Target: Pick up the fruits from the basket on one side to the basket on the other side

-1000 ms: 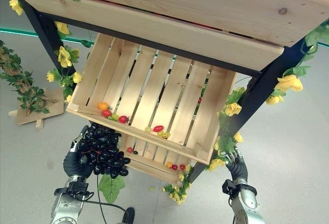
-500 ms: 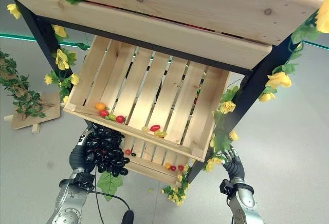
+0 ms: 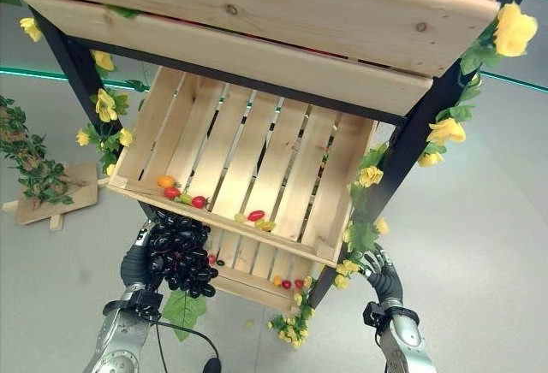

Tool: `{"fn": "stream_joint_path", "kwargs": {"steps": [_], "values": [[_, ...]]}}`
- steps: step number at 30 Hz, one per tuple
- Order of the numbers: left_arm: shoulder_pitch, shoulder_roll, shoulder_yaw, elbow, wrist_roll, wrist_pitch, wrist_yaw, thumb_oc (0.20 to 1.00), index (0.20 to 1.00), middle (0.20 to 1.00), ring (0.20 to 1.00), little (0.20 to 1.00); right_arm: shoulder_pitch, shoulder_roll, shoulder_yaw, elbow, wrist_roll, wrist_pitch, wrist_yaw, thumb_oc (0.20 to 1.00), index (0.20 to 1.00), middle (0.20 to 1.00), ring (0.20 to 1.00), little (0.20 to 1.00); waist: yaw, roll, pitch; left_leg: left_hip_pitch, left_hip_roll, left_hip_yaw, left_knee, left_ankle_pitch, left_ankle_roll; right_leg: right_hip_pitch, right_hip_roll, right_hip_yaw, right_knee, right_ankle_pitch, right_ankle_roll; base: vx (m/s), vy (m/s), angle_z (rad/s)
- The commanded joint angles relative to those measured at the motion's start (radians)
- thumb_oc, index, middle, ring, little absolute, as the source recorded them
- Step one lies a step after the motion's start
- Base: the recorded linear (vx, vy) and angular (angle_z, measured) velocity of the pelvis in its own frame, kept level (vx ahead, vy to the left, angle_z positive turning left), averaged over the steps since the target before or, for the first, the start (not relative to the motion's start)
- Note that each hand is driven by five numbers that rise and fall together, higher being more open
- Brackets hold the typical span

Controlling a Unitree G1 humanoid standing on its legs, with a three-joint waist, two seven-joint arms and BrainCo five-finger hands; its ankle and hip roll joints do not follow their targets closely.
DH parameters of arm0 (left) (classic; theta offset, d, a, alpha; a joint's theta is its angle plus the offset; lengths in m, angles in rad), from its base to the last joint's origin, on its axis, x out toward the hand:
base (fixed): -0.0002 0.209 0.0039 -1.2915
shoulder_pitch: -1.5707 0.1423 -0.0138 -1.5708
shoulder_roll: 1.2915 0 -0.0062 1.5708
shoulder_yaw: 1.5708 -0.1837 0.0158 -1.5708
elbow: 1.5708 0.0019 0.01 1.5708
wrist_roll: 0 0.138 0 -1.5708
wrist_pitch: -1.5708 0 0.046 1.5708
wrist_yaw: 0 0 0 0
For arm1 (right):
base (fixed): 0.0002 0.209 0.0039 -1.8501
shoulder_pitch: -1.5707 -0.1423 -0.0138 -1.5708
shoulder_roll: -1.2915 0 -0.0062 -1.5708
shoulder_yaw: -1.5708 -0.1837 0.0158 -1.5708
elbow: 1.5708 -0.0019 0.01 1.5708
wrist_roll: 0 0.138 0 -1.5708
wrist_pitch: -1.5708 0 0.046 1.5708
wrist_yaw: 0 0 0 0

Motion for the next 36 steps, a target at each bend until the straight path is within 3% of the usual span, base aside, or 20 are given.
{"fn": "stream_joint_path", "kwargs": {"steps": [1,10,36], "values": [[-0.14,-0.042,-0.018,-0.129,-0.017,-0.048,-0.109,0.2,0.2,0.2,0.2,0.2,-0.082,-0.025,0.023,-0.012,-0.027,-0.045,0.013,1.0,1.0,1.0,1.0,1.0,0.007,0.047,-0.019,0.116,-0.067,0.02,0.023,-0.169,0.09,-0.091,0.06,-0.009,0.015,0.144,-0.044,0.0,0.0,0.0],[-0.047,-0.059,0.024,-0.151,-0.082,-0.037,-0.121,0.2,0.2,0.2,0.2,0.2,-0.064,-0.017,-0.013,-0.011,-0.02,-0.056,-0.004,1.0,1.0,1.0,1.0,1.0,0.034,0.038,-0.008,0.102,-0.068,-0.005,0.028,-0.163,0.091,-0.095,0.06,-0.03,0.028,0.139,-0.047,-0.02,-0.005,0.02],[0.092,-0.094,0.082,-0.111,-0.143,0.006,-0.162,0.2,0.2,0.2,0.2,0.2,-0.04,-0.019,-0.088,-0.031,-0.021,-0.073,-0.018,1.0,1.0,1.0,1.0,1.0,0.061,0.038,0.023,0.081,-0.078,-0.043,0.038,-0.154,0.1,-0.108,0.046,-0.058,0.06,0.14,-0.049,-0.02,-0.001,0.03]]}}
